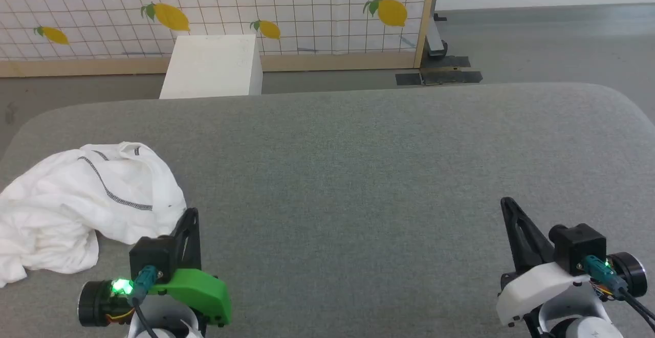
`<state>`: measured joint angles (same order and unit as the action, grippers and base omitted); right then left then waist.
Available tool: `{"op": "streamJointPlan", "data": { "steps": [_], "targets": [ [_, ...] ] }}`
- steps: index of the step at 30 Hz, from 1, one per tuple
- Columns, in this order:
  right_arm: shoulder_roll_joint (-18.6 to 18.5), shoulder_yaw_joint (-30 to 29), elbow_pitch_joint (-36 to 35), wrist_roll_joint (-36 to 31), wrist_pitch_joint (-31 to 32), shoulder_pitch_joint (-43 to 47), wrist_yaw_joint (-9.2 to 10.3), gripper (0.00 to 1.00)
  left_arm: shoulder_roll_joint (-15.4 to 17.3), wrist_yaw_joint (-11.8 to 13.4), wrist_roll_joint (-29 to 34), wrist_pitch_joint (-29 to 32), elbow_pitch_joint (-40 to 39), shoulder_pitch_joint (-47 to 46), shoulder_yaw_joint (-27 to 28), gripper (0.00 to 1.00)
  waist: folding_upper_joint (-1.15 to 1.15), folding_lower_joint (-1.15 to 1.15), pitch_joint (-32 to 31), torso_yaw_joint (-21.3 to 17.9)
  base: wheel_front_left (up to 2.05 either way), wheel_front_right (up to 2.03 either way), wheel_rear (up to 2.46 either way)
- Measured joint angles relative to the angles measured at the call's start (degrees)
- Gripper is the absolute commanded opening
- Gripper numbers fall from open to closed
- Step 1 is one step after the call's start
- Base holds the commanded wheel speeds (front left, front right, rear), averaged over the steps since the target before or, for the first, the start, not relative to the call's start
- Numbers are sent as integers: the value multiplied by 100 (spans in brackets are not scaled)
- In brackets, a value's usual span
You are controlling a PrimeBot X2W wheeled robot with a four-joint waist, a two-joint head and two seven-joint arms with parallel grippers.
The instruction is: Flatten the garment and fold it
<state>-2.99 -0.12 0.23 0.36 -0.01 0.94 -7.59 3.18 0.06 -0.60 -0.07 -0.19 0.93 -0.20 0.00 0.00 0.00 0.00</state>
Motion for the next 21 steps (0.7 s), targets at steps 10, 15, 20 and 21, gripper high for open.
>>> {"op": "streamJointPlan", "data": {
  "steps": [10,15,20,21],
  "targets": [
    [0,0,0,0,0,0,0,0,0,0,0,0,0,0,0,0,0,0,0,0,0,0,0],
    [0,0,0,0,0,0,0,0,0,0,0,0,1,0,0,0,0,0,0,0,0,0,0],
    [0,-1,1,1,0,1,-1,100,1,0,0,0,0,1,-2,100,0,0,0,0,0,0,0],
    [-1,-2,3,2,0,3,-1,100,2,0,-3,0,-1,4,-8,100,0,0,0,0,0,0,0]
  ]
}}
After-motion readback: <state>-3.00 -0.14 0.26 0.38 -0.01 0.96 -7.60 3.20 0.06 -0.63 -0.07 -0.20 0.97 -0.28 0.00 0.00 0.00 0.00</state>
